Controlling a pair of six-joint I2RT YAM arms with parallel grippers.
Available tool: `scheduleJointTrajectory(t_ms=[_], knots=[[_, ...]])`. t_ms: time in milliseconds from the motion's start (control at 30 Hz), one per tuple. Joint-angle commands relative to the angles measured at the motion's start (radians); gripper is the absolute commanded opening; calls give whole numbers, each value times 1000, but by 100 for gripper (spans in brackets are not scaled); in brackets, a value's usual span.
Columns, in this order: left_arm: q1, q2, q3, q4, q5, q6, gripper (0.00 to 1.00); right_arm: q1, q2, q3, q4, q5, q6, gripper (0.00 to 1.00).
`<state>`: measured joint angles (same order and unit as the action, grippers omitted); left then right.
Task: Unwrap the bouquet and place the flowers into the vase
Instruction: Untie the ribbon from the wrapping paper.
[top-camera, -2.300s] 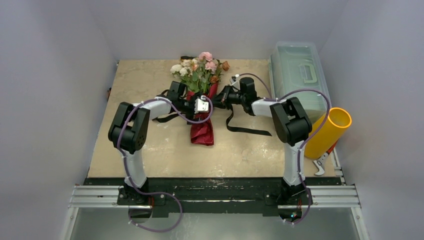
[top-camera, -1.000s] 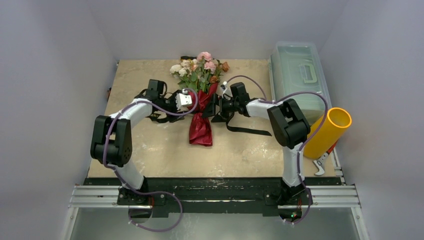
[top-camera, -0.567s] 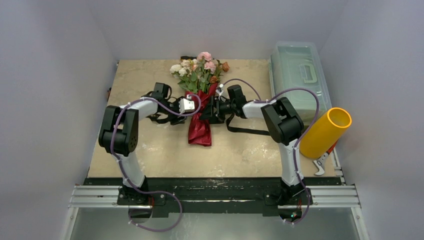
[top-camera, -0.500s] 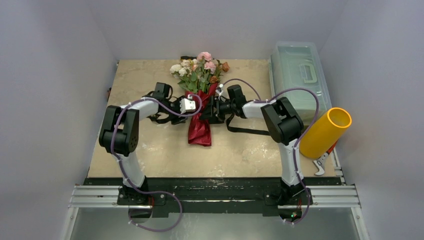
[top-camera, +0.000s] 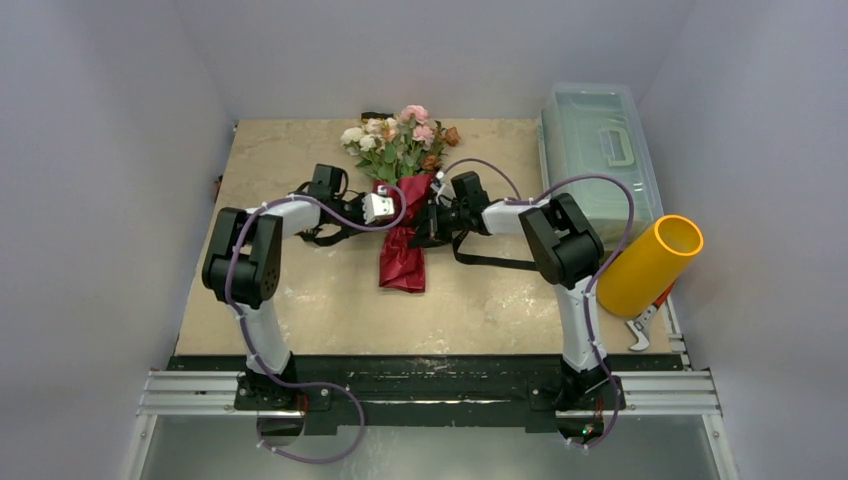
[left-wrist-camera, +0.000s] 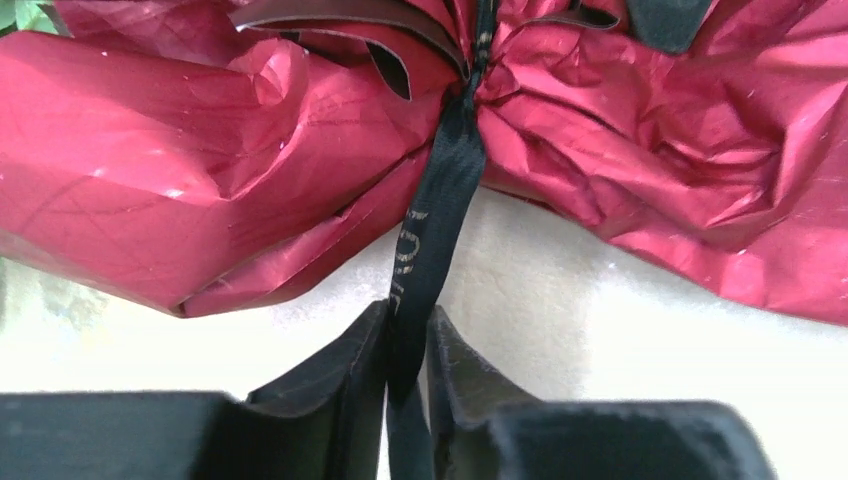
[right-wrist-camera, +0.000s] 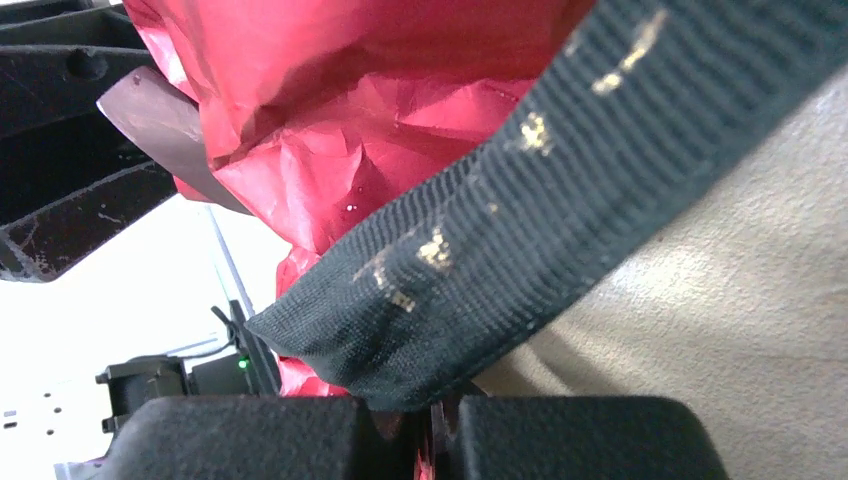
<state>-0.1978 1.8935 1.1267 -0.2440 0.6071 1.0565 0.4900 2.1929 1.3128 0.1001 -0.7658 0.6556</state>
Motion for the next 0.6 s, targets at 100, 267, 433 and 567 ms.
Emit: scheduleJointTrajectory(t_ms=[100, 267, 433, 567], knots=[[-10, -40, 27, -42, 58, -79, 0, 5, 33, 48, -143, 120, -89, 0], [-45, -139, 30, -61, 130, -183, 0, 6, 19, 59, -191, 193, -101, 0], [-87, -198, 58, 20, 194, -387, 0, 7, 12, 65, -227, 237, -117, 0], [-101, -214, 86, 115, 240, -564, 0, 9, 11, 69, -241, 261, -123, 0]])
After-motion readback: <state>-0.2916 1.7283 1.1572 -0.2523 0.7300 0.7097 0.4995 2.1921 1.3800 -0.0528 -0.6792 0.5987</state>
